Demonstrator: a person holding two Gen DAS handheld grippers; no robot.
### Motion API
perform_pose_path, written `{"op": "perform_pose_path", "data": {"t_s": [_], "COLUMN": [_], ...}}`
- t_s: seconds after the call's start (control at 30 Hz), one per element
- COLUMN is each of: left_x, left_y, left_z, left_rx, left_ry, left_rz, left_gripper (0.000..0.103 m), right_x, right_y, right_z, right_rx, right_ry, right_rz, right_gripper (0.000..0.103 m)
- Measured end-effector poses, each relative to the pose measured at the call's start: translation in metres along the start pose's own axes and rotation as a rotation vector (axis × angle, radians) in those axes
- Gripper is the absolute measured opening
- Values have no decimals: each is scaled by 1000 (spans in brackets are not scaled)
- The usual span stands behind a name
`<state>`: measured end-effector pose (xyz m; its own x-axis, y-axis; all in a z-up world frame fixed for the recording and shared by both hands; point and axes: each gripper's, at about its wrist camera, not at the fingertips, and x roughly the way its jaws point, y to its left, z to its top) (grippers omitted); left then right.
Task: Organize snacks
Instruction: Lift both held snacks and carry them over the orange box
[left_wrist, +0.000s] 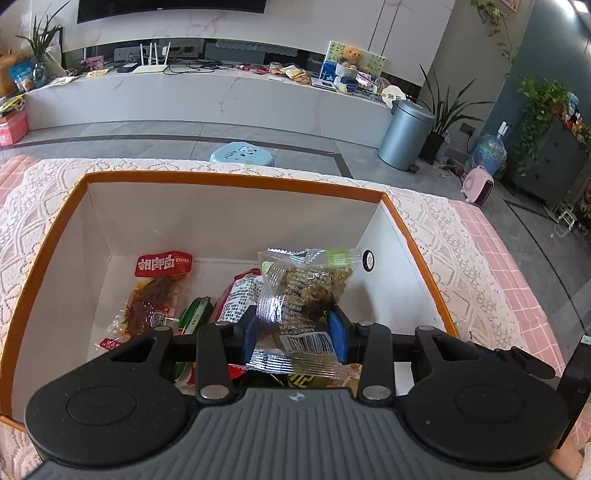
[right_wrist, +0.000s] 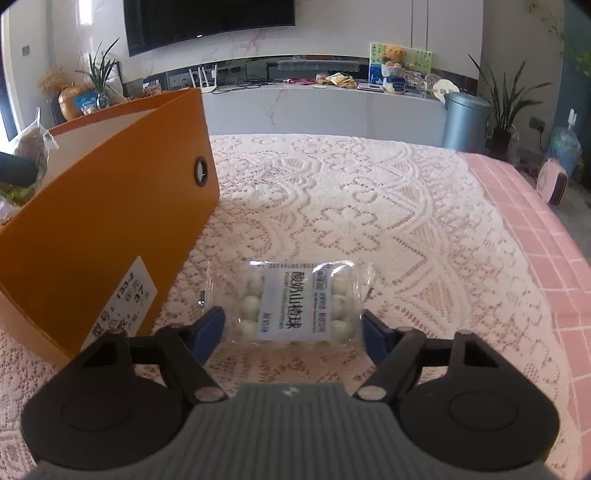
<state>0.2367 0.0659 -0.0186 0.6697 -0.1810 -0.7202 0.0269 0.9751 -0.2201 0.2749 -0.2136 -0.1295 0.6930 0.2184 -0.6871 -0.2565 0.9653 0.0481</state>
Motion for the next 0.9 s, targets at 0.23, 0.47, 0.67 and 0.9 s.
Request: {"op": "perform_pose_path", "data": {"t_s": [0.23,0.47,0.67,0.9], "left_x": [-2,-10,-32,-54], "left_y": [-2,-3,-3,9], "left_z": [-4,-3,5,16], "left_rx": [11,18,29,18], "left_ry": [0,-11,-81,-119], "left_rz": [-11,12,39,53], "left_gripper": [45,45,45,45], "right_x": [-9,-31,-70,-115], "right_y": [9,6,-2,25], "right_z": [-2,3,15,51], "right_rx": [-68,-41,22,8], "right_ry": [-28,-84,-165,-249], "right_rz": [-19,-38,-55,26], "right_gripper": [74,74,74,74]}}
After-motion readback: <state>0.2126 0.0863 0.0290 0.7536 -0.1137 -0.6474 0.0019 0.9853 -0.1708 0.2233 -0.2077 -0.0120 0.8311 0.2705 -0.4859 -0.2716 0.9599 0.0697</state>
